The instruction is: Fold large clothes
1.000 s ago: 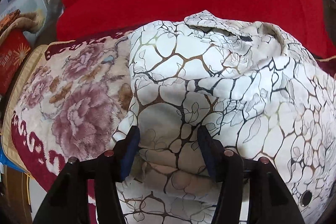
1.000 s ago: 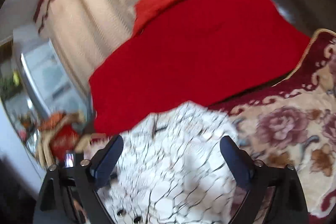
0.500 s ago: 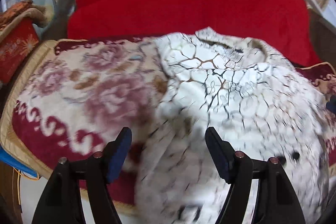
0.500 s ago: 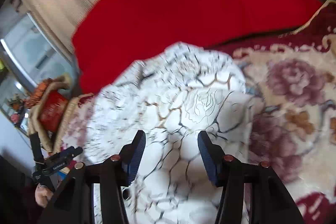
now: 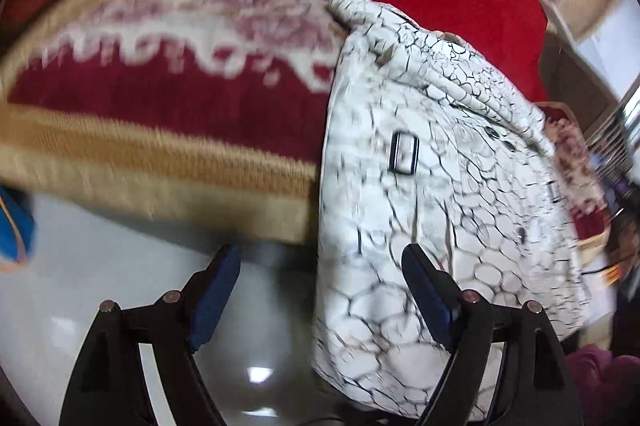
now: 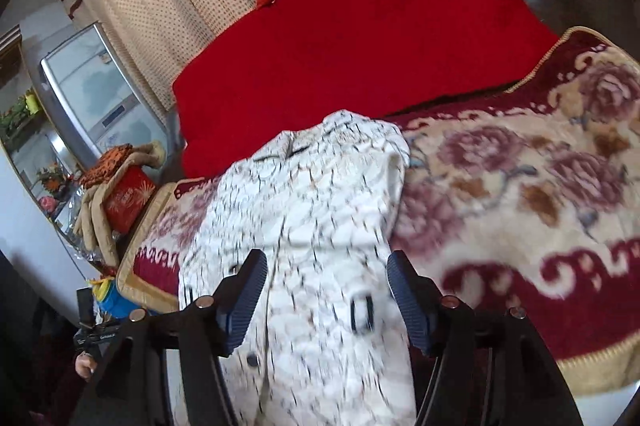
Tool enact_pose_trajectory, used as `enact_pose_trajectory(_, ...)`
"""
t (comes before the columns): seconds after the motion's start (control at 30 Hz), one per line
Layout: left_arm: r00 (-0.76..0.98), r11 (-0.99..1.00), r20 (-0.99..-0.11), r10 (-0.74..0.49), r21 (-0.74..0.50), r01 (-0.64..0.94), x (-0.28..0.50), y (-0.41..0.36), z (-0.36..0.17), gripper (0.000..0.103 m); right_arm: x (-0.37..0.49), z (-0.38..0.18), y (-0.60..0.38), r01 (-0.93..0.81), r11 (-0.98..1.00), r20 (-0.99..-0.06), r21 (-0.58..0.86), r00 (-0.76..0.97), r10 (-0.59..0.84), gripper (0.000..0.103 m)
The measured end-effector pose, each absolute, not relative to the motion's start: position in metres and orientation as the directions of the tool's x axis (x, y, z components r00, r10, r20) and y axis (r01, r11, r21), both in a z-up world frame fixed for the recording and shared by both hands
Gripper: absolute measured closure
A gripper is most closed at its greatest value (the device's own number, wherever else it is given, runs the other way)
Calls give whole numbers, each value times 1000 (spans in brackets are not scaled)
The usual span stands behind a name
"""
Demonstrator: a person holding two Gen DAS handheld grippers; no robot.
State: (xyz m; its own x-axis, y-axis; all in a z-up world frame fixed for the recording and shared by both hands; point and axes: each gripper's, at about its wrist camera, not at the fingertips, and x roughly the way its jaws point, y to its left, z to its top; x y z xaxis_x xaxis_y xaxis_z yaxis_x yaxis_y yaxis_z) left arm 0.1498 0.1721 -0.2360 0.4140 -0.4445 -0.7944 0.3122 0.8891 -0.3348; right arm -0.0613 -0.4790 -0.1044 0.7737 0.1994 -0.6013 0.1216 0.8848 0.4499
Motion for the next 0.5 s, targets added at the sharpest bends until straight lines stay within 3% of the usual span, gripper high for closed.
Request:
enact_pose_trajectory(0.17, 359, 844, -764, -536, -470, 259, 148, 180, -274, 20, -104, -115, -471, 137, 874, -649, 466, 724, 232, 36)
enact_pose_trajectory(0.5, 147, 709, -710, -689, -617, 342, 145, 139, -329, 20, -157, -152, -470, 261, 884, -786, 389, 594, 171, 36)
